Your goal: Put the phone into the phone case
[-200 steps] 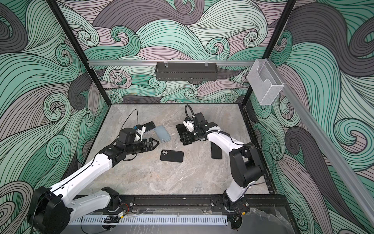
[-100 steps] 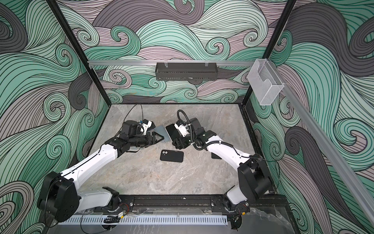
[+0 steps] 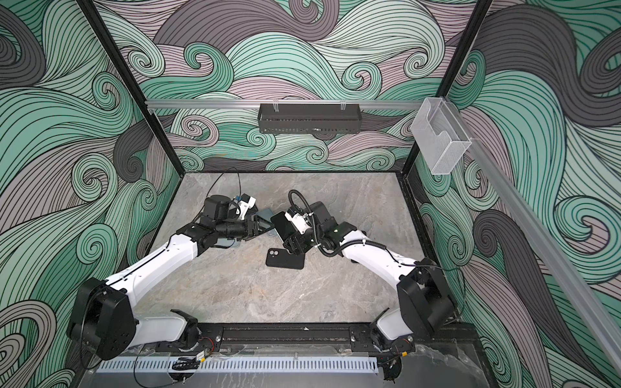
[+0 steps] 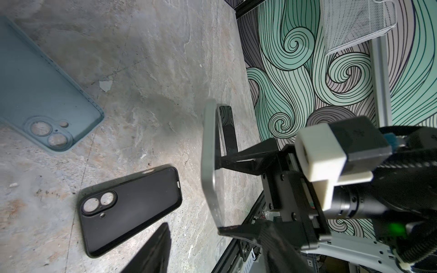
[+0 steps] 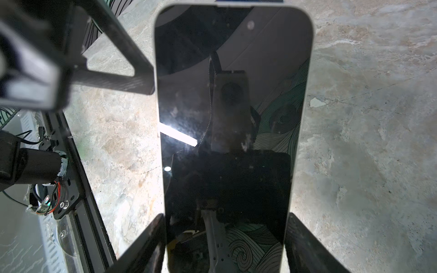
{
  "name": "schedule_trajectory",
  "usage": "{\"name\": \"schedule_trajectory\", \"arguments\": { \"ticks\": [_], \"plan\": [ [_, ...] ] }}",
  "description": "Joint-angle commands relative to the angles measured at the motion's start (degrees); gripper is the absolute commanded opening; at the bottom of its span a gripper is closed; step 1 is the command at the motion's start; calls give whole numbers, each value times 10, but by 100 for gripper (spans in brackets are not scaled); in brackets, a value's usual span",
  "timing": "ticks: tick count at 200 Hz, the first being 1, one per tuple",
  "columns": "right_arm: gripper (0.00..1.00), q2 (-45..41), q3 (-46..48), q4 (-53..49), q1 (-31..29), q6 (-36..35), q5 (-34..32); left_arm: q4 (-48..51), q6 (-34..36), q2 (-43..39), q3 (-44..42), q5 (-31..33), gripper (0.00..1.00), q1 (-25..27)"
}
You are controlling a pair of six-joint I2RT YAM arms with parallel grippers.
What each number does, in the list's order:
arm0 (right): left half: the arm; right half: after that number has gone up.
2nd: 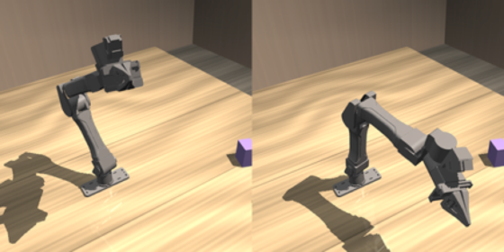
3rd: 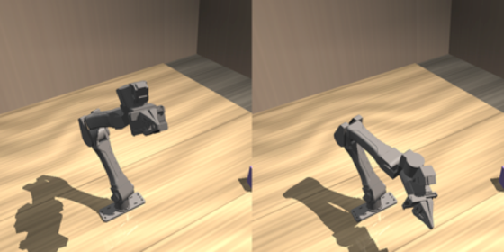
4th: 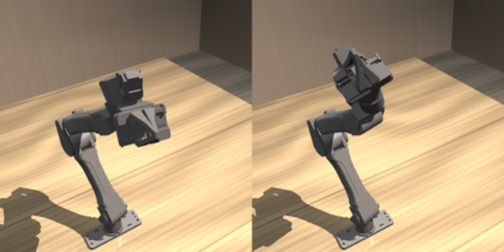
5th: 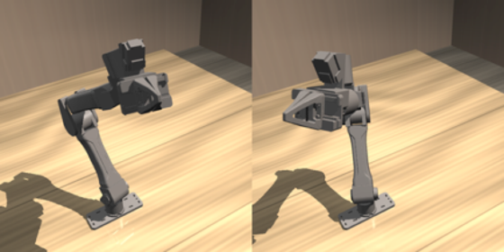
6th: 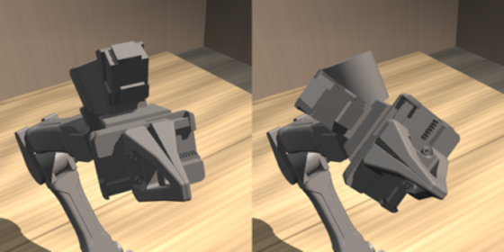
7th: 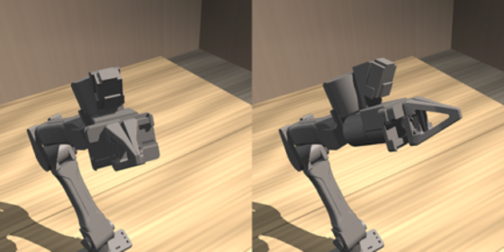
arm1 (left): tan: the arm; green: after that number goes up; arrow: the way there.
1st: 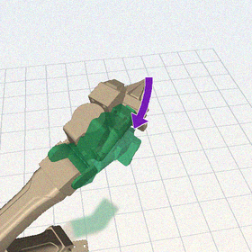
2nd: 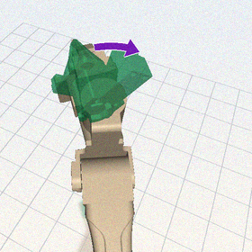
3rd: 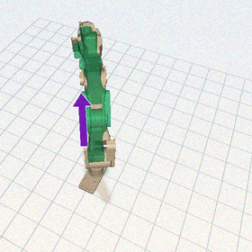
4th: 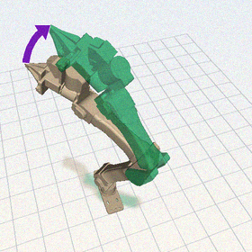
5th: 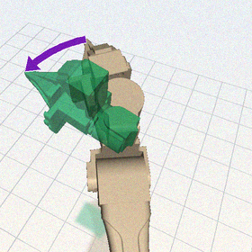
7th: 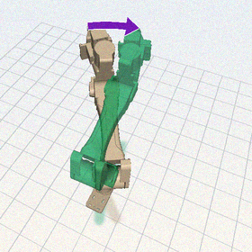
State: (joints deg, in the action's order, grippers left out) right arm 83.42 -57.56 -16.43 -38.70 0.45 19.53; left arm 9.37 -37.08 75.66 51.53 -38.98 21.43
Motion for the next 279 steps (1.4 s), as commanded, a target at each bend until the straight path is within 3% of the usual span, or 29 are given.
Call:
{"name": "schedule_trajectory", "arguments": {
  "ticks": [1, 61, 87, 152, 169, 188, 213, 247, 279],
  "plan": [
    [14, -27, 3, 34, -7, -13, 12, 1, 1, 12, 24, -4, 58, -7],
    [13, -42, 19, 31, -27, -16, 15, -10, -8, 34, 40, -51, 54, -8],
    [13, -45, 19, 31, -32, -19, 15, -13, -11, 39, 41, -57, 34, -8],
    [19, -46, 24, 36, -34, -16, 10, -36, -30, 40, 39, -71, 0, -8],
    [29, -48, 28, 35, -34, -9, 12, -41, -32, 38, 38, -68, 0, -8],
    [62, -57, 35, 32, -34, 3, 14, -63, -41, 35, 33, -62, 0, -8],
    [88, -84, 61, 50, -32, 29, 8, -95, -59, 36, 27, -61, 0, -8],
    [94, -115, 77, 50, -28, 58, 35, -100, -50, 35, 32, -53, 0, -8],
    [93, -155, 114, 103, -2, 142, 41, -151, -65, 22, 14, -28, 0, -9]
  ]
}}
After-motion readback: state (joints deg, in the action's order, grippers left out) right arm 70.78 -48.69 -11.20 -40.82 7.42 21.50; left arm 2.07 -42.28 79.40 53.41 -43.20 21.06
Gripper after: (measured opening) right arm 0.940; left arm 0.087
